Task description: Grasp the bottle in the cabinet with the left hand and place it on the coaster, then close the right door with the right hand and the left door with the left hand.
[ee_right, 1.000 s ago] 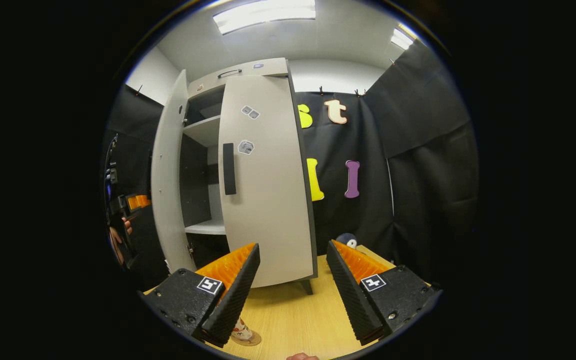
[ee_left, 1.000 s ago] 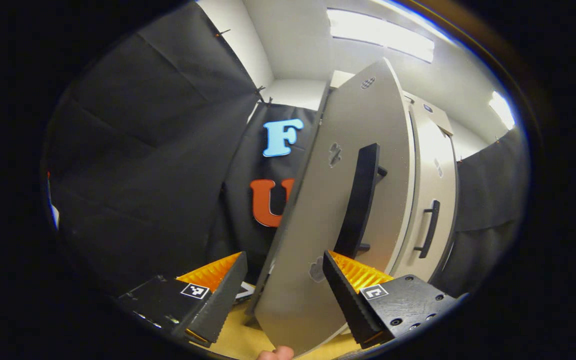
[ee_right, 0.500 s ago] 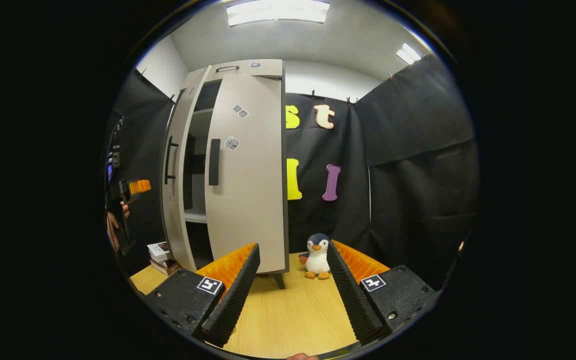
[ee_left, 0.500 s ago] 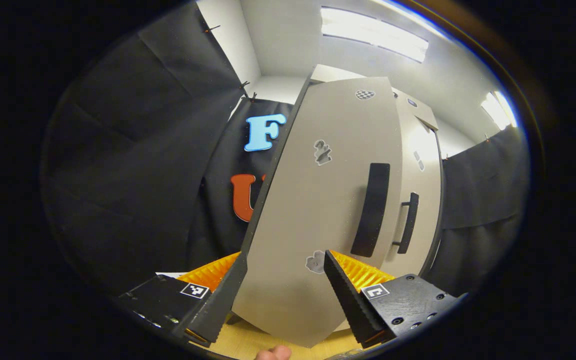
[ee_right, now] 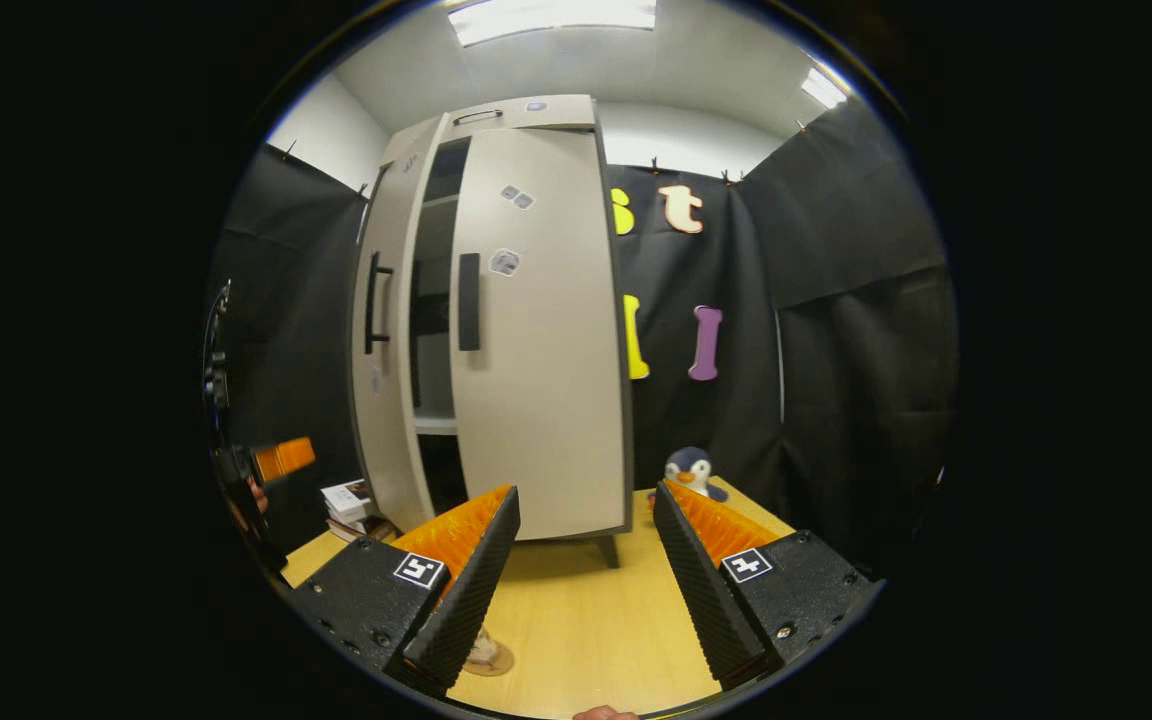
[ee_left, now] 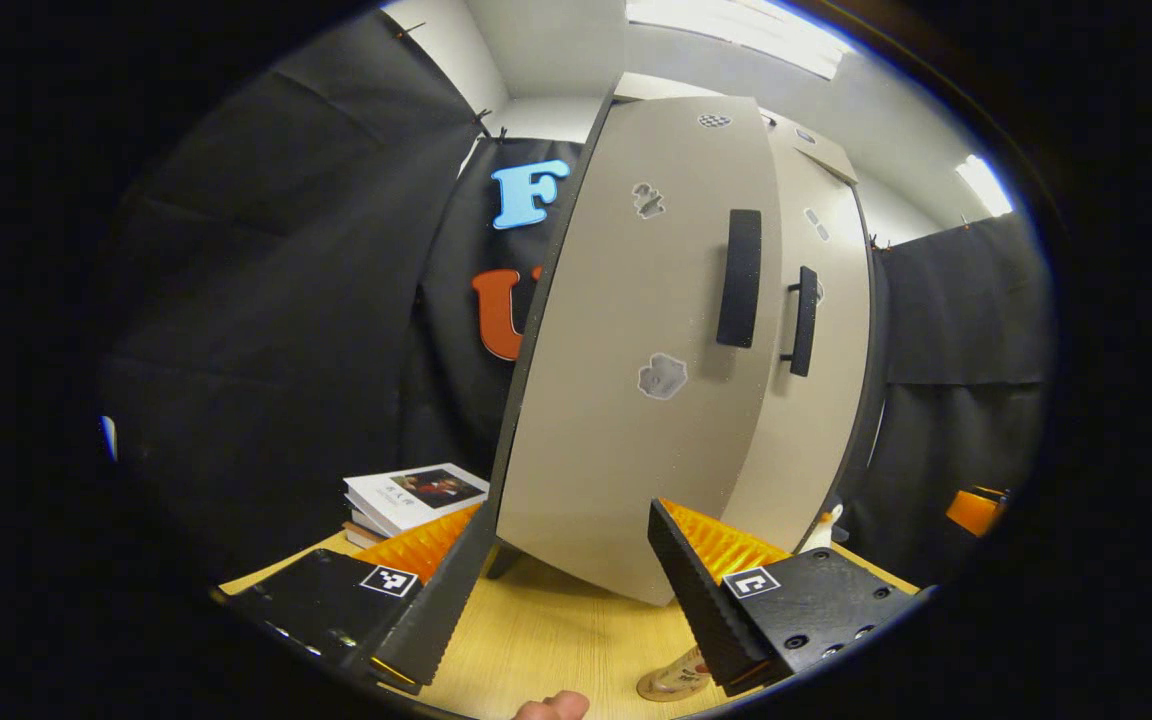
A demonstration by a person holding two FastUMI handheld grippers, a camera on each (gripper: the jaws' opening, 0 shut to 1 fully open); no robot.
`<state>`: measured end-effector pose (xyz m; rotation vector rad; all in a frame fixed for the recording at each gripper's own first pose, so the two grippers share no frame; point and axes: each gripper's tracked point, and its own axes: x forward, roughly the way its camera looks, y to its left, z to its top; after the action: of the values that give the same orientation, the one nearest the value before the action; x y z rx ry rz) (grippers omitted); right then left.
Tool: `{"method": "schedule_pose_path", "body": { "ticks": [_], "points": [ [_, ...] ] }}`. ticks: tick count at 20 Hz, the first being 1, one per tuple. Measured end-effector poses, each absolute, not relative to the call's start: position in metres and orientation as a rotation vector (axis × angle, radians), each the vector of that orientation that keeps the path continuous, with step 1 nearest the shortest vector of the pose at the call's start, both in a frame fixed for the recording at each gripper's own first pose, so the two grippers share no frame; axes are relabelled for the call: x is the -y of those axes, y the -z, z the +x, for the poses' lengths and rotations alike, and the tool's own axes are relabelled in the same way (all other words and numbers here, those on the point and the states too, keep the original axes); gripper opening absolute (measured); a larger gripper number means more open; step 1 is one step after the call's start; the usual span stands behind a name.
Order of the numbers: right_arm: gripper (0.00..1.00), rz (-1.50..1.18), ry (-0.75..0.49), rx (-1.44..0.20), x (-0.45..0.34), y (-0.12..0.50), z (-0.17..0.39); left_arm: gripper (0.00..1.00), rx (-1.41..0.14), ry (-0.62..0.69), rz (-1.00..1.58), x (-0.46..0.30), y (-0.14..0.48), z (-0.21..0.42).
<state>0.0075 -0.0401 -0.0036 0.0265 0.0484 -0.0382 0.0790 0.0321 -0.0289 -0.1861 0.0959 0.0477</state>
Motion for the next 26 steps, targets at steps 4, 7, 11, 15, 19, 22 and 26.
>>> {"method": "schedule_pose_path", "body": {
  "ticks": [4,7,11,15,19,22,26],
  "points": [
    [0.83,0.018,-0.010,-0.071,0.025,0.010,0.011,0.95,-0.107,-0.042,-0.165,-0.026,0.037,0.067],
    [0.83,0.020,-0.021,-0.094,0.019,0.017,0.008,0.95,-0.101,-0.034,-0.160,-0.022,0.037,0.064],
    [0.83,0.019,-0.018,-0.090,0.018,0.016,0.005,0.95,-0.081,0.007,-0.133,-0.009,0.031,0.063],
    [0.83,0.018,0.001,-0.073,0.023,0.013,0.004,0.95,-0.068,0.035,-0.159,0.002,0.023,0.067],
    [0.83,0.011,0.012,-0.088,0.029,0.016,0.003,0.95,-0.064,0.052,-0.146,0.007,0.021,0.066],
    [0.83,0.029,0.016,-0.088,0.031,0.016,0.003,0.95,-0.060,0.053,-0.139,0.007,0.019,0.067],
    [0.83,0.025,0.016,-0.083,0.032,0.014,0.004,0.95,-0.050,0.054,-0.137,0.008,0.016,0.069]
  ]
}}
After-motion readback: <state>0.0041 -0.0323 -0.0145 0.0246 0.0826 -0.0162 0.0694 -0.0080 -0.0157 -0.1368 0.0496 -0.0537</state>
